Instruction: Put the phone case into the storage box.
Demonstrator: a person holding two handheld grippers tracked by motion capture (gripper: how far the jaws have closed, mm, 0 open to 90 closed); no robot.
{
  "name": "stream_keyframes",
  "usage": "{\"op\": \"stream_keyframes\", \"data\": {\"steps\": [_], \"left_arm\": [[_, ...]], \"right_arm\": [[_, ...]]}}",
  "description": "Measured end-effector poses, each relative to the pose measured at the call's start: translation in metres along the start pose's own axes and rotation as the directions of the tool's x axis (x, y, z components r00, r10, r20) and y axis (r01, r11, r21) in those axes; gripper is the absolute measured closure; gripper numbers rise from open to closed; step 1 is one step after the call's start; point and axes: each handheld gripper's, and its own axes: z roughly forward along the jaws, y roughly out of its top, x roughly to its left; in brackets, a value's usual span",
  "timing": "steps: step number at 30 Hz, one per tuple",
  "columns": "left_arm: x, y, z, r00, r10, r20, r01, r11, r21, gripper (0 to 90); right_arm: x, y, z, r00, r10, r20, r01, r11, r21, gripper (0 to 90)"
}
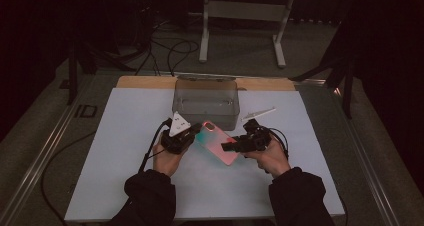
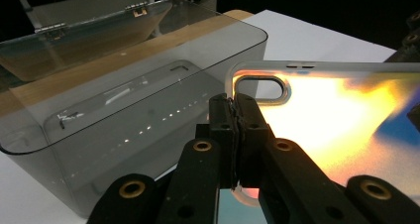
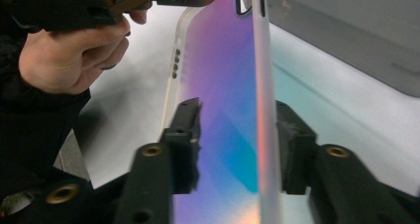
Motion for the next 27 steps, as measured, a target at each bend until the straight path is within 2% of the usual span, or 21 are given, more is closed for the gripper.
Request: {"op": "stream_keyframes", "data": {"steps": [8, 11, 20, 24, 25, 27], "left_arm": [[-0.0019, -0.0017, 0.0026, 0.9996, 0.024, -0.012, -0.024, 0.9997, 0.006, 88.7], [-0.0029, -0.0024, 0.0037, 0.9994, 0.031, -0.014, -0.03, 0.9995, 0.009, 88.6], [-0.0048, -0.0029, 0.0035, 0.9985, 0.051, -0.021, -0.051, 0.9987, 0.0, 88.3], [-0.0053, -0.0033, 0.0038, 0.9983, 0.056, -0.015, -0.055, 0.9985, 0.001, 88.3], [-0.0055, -0.0033, 0.0038, 0.9983, 0.057, -0.014, -0.057, 0.9984, 0.0, 88.3], [-0.0057, -0.0032, 0.004, 0.9986, 0.053, -0.008, -0.053, 0.9986, -0.003, 88.3]], "right_arm": [[0.0028, 0.0005, -0.0018, 0.9985, 0.009, -0.055, -0.008, 1.0, 0.013, 75.2], [0.004, 0.0002, -0.0008, 0.9984, 0.004, -0.057, -0.002, 1.0, 0.03, 76.3], [0.0077, -0.0007, 0.0025, 0.9989, -0.009, -0.047, 0.012, 0.998, 0.059, 76.5], [0.0087, -0.0004, 0.0014, 0.9998, 0.017, -0.012, -0.016, 0.998, 0.068, 79.0], [0.0088, -0.0001, 0.0007, 0.9993, 0.037, -0.002, -0.037, 0.997, 0.071, 79.6], [0.009, 0.0001, -0.0011, 0.9988, 0.049, 0.0, -0.049, 0.996, 0.07, 80.0]]}}
